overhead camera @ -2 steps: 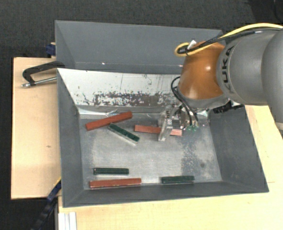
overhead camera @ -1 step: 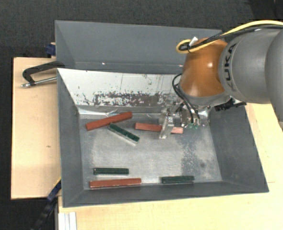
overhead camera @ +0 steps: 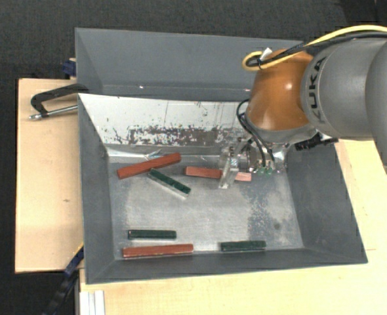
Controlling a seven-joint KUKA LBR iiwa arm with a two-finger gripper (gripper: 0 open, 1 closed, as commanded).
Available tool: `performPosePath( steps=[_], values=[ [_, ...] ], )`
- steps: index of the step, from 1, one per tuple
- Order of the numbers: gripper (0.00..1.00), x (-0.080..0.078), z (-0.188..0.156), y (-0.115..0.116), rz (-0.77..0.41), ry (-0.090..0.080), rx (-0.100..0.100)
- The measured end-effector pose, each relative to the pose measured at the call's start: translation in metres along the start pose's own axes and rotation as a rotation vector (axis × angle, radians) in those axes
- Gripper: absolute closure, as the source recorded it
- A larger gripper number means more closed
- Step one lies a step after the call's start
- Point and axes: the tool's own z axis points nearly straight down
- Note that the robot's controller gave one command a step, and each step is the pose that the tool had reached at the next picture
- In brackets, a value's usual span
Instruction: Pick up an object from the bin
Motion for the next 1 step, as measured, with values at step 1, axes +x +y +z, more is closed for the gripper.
performPosePath(
  steps=[1],
  values=[
    [1.0, 0.0002, -0.0075, 0.0001, 0.0, 0.002, 0.0]
  ],
)
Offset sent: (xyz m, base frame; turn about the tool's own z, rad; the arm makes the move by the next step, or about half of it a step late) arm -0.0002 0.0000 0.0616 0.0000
